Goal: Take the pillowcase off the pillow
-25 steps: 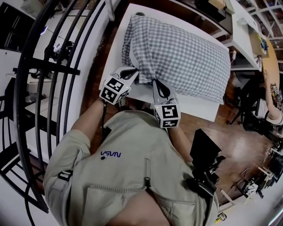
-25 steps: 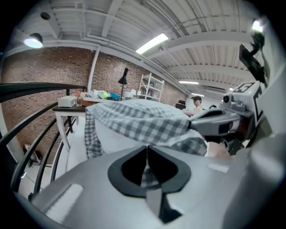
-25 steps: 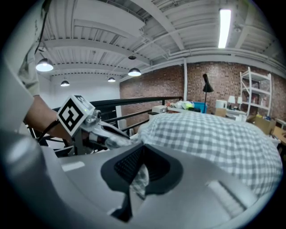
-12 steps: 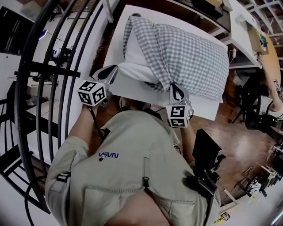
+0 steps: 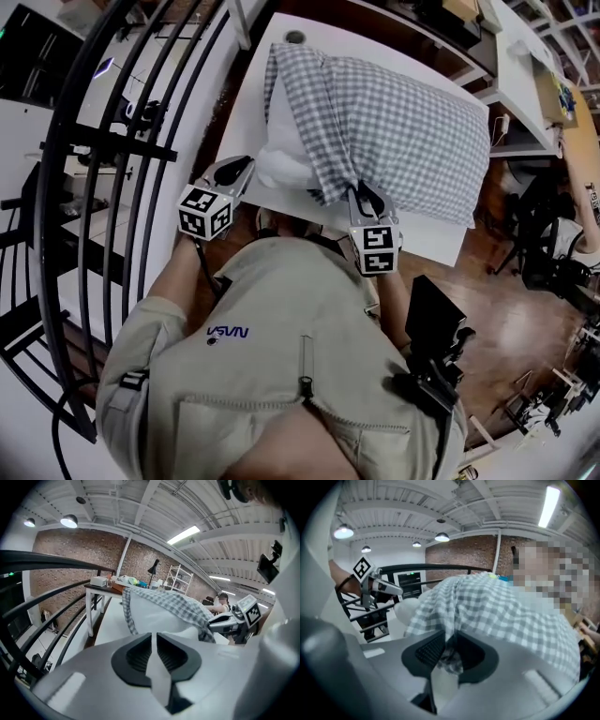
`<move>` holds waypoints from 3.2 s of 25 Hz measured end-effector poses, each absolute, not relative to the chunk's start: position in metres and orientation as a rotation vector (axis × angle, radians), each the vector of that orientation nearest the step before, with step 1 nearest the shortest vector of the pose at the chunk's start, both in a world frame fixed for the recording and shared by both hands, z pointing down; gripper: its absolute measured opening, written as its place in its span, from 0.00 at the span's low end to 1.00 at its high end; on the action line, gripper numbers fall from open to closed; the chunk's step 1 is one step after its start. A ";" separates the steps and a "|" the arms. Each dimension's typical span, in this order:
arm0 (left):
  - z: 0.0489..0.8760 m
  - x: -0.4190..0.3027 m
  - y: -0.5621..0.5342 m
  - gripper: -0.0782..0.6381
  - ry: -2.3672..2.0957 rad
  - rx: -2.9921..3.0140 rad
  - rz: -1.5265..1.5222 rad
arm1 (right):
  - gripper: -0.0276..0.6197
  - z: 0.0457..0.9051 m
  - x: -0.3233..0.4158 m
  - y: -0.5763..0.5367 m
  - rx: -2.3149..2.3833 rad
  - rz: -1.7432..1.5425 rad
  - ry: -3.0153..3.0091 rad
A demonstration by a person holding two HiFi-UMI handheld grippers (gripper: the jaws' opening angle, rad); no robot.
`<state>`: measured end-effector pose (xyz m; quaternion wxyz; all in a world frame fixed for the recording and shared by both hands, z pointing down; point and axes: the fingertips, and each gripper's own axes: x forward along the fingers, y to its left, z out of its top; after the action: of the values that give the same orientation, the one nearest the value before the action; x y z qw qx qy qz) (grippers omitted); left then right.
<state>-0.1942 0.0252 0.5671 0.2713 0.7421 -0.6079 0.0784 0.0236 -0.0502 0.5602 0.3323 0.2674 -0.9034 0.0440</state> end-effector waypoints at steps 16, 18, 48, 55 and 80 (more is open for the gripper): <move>0.524 -0.215 -0.062 0.37 -1.791 2.036 0.168 | 0.22 0.459 -0.084 -0.099 0.550 -0.047 -2.631; 0.533 -0.217 -0.077 0.38 -1.718 2.062 0.171 | 0.22 0.459 -0.105 -0.114 0.581 -0.077 -2.596; 0.551 -0.224 -0.069 0.15 -1.566 2.089 0.122 | 0.06 0.517 -0.028 -0.251 0.883 -0.199 -1.980; 0.532 -0.212 -0.071 0.25 -1.614 2.190 0.332 | 0.09 0.498 -0.036 -0.242 0.819 -0.164 -2.082; 0.540 -0.220 -0.188 0.26 -1.575 2.144 0.484 | 0.30 0.513 -0.214 -0.237 0.240 -0.032 -2.143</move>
<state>-0.2204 -0.1883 0.5402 0.2169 0.7741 -0.5685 0.1749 -0.2136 -0.2369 0.5133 0.4728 0.0982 -0.8756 -0.0130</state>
